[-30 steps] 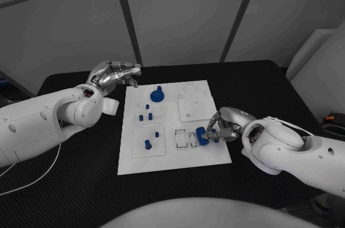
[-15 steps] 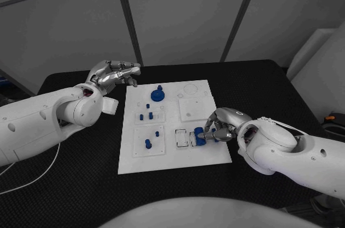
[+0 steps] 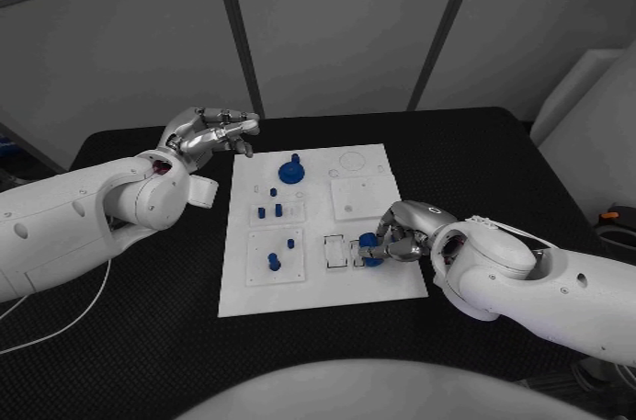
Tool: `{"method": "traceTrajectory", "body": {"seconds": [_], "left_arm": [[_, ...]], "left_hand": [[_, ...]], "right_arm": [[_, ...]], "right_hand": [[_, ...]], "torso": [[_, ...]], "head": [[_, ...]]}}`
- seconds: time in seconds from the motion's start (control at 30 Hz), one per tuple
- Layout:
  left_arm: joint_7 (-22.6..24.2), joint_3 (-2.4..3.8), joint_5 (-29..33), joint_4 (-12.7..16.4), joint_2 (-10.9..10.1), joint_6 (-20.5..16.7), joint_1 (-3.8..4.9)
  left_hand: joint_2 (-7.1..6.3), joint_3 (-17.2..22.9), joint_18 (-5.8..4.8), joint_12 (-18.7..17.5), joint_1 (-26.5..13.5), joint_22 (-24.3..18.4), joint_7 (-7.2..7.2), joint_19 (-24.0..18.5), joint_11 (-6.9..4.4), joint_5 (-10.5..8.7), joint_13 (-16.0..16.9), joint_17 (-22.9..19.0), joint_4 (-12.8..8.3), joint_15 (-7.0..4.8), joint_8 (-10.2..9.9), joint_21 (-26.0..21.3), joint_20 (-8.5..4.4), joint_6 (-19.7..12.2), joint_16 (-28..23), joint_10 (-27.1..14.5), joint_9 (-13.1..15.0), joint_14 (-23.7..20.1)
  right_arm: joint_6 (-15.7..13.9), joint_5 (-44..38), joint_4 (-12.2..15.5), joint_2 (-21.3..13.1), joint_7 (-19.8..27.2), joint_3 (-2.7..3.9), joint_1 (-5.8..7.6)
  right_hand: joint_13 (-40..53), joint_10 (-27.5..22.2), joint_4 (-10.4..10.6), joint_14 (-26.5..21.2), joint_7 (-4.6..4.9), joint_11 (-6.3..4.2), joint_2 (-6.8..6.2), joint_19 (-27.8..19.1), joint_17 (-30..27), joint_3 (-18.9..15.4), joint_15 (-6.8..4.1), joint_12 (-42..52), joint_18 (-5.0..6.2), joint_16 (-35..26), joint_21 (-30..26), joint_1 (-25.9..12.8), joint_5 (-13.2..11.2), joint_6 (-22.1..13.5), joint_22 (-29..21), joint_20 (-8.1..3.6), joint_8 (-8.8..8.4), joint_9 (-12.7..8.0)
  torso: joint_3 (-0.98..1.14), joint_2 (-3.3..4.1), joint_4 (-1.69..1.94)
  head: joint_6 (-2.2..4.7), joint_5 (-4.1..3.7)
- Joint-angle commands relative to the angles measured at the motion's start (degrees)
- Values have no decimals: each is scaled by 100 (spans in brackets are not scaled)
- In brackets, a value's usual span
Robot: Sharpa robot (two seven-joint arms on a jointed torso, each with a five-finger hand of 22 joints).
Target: Assemble the parts on the task board
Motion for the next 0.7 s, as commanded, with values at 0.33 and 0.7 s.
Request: {"method": "traceTrajectory", "body": {"seconds": [0.33,0.7], "left_arm": [[9,5,9,10,2,85,7],[2,5,9,14,-1,94,7]], "left_hand": [[69,-39,-51,40,19,-15,15,13,2,-18,7,-10,-8,35,-23,-44,30,-48,-26,-65,5,1],[82,-40,-50,50,52,-27,15,22,1,-16,8,-13,-18,34,-22,-56,29,-52,-25,-75,5,-3]], "right_arm": [[249,-31,15,21,-168,-19,-33],[-332,519,122,-77,-271,-18,-35]], "right_hand": [[16,-26,-38,500,-24,-7,34,-50,1095,-20,40,-33,-94,-10,-44,172,216,-35,-23,2,104,78],[54,-7,-86,509,-78,-63,171,-51,1135,78,-7,-70,-92,9,-49,622,1063,42,-22,-39,205,174]], "torso": [[5,-6,-2],[3,-5,-5]], "head": [[-16,14],[-9,24]]}}
